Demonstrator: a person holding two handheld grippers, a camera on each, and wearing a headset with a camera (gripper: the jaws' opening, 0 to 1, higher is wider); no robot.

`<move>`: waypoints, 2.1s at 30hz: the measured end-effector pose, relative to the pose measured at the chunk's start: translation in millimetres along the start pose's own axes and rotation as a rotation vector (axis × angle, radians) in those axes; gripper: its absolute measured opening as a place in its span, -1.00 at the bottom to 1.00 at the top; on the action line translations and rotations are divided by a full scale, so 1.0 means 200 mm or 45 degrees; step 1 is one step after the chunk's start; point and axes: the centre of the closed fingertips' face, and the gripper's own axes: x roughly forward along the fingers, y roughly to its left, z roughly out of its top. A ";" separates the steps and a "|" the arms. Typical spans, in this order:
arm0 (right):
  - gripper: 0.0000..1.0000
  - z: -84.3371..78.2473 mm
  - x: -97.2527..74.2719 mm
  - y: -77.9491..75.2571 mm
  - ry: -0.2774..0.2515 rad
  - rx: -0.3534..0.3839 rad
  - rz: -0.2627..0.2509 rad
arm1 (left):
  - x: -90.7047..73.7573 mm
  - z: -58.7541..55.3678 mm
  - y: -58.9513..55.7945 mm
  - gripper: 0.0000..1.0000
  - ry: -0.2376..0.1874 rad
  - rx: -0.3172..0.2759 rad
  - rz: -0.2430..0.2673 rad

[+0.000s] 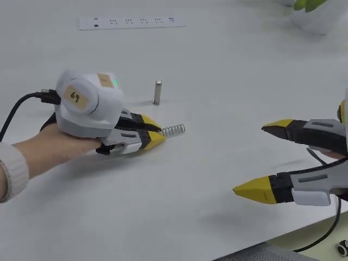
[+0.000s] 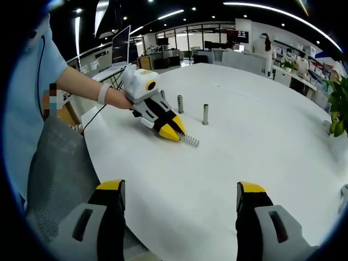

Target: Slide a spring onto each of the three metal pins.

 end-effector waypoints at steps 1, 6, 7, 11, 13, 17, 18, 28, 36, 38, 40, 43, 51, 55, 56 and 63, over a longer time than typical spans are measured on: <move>0.66 0.00 0.00 0.00 0.001 -0.002 0.002 | -0.01 0.00 0.00 -0.96 0.000 0.004 0.001; 0.65 0.00 0.01 0.01 0.005 -0.009 0.009 | -0.03 0.01 -0.01 -0.96 -0.008 0.000 -0.004; 0.65 0.01 0.01 0.01 0.004 -0.008 0.012 | -0.04 0.02 -0.01 -0.96 -0.010 0.000 -0.003; 0.65 0.03 0.02 0.02 0.001 -0.019 0.019 | -0.08 0.03 -0.04 -0.96 -0.017 0.004 -0.014; 0.65 0.04 0.02 0.02 -0.002 -0.030 0.025 | -0.11 0.04 -0.05 -0.96 -0.025 0.000 -0.007; 0.63 0.06 0.02 0.03 -0.009 -0.044 0.035 | -0.16 0.06 -0.07 -0.96 -0.041 -0.001 0.007; 0.63 0.06 0.02 0.04 -0.008 -0.049 0.041 | -0.18 0.07 -0.09 -0.96 -0.045 0.000 0.008; 0.62 0.15 0.04 0.10 -0.047 -0.108 0.083 | -0.33 0.10 -0.20 -0.96 -0.072 0.008 0.025; 0.62 0.19 0.06 0.17 -0.064 -0.155 0.135 | -0.41 0.08 -0.30 -0.96 -0.060 0.011 0.035; 0.61 0.20 0.07 0.20 -0.062 -0.178 0.156 | -0.43 0.06 -0.33 -0.96 -0.049 0.013 0.035; 0.61 0.21 0.08 0.22 -0.064 -0.190 0.172 | -0.45 0.05 -0.35 -0.96 -0.047 0.005 0.036; 0.60 0.21 0.10 0.26 -0.059 -0.214 0.202 | -0.47 0.02 -0.39 -0.96 -0.036 -0.007 0.031; 0.56 0.24 0.16 0.35 -0.046 -0.275 0.276 | -0.53 -0.02 -0.46 -0.96 -0.026 -0.022 0.040; 0.54 0.26 0.19 0.38 -0.037 -0.314 0.311 | -0.56 -0.02 -0.46 -0.96 -0.025 -0.029 0.050; 0.53 0.26 0.20 0.39 -0.035 -0.328 0.320 | -0.56 -0.02 -0.47 -0.96 -0.025 -0.030 0.052; 0.33 0.31 0.26 0.45 -0.012 -0.414 0.397 | -0.60 0.00 -0.49 -0.96 -0.045 -0.036 0.064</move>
